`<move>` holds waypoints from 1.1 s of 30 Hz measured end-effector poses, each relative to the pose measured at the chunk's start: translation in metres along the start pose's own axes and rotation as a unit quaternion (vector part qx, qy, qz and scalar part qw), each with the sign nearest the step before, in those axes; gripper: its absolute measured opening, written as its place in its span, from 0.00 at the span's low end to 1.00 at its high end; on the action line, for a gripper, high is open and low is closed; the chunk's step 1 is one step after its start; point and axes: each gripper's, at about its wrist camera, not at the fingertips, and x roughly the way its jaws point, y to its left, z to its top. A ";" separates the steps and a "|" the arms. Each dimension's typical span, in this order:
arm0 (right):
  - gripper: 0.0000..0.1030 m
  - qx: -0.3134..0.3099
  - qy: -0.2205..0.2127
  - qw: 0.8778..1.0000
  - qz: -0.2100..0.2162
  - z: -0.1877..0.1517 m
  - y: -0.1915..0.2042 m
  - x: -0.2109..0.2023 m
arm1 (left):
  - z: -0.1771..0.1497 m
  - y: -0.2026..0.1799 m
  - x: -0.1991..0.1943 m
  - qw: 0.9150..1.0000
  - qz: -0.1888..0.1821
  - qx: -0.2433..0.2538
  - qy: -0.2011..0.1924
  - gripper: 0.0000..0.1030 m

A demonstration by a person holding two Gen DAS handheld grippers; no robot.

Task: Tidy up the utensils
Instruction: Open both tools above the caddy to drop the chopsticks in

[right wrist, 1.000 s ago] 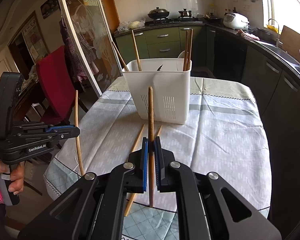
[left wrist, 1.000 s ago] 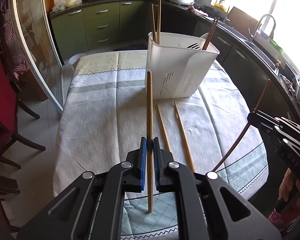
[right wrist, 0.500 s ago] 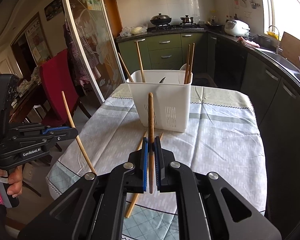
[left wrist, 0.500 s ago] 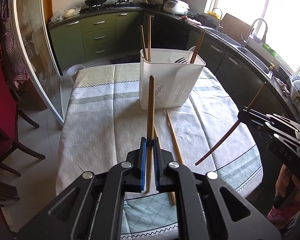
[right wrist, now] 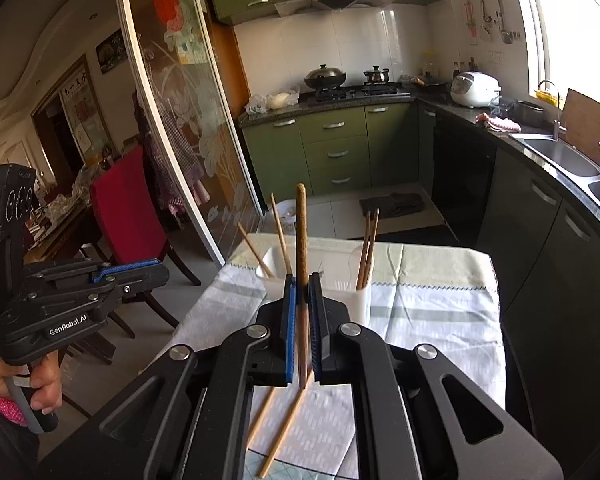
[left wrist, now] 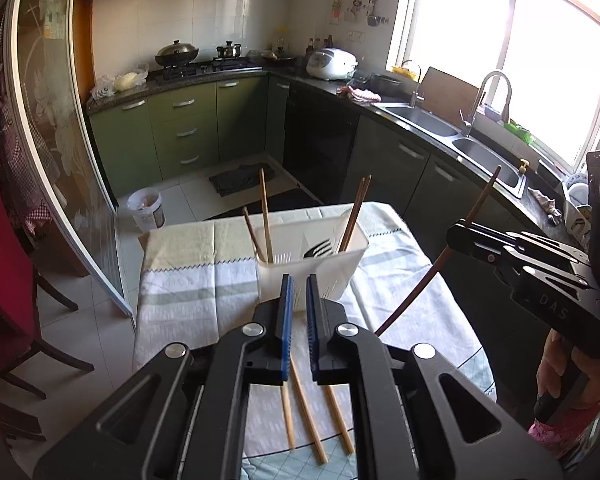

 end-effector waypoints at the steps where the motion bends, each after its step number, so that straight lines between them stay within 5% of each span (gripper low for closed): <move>1: 0.07 0.003 -0.006 1.000 0.001 0.011 -0.002 -0.003 | 0.009 -0.002 -0.002 1.000 -0.001 0.000 -0.005 0.06; 6: 0.07 0.010 -0.040 0.999 -0.001 0.053 -0.010 -0.009 | 0.036 -0.006 0.004 1.000 0.001 0.003 -0.012 0.06; 14: 0.07 0.038 -0.070 0.997 -0.023 0.095 -0.036 0.024 | 0.025 -0.002 0.031 1.000 -0.002 0.004 0.012 0.06; 25: 0.07 0.031 0.009 0.998 -0.045 0.068 -0.049 0.106 | -0.002 0.018 0.044 1.000 0.003 0.000 0.029 0.06; 33: 0.10 0.012 0.006 0.999 -0.046 0.053 -0.034 0.096 | -0.022 0.017 0.056 0.998 -0.001 -0.007 0.065 0.06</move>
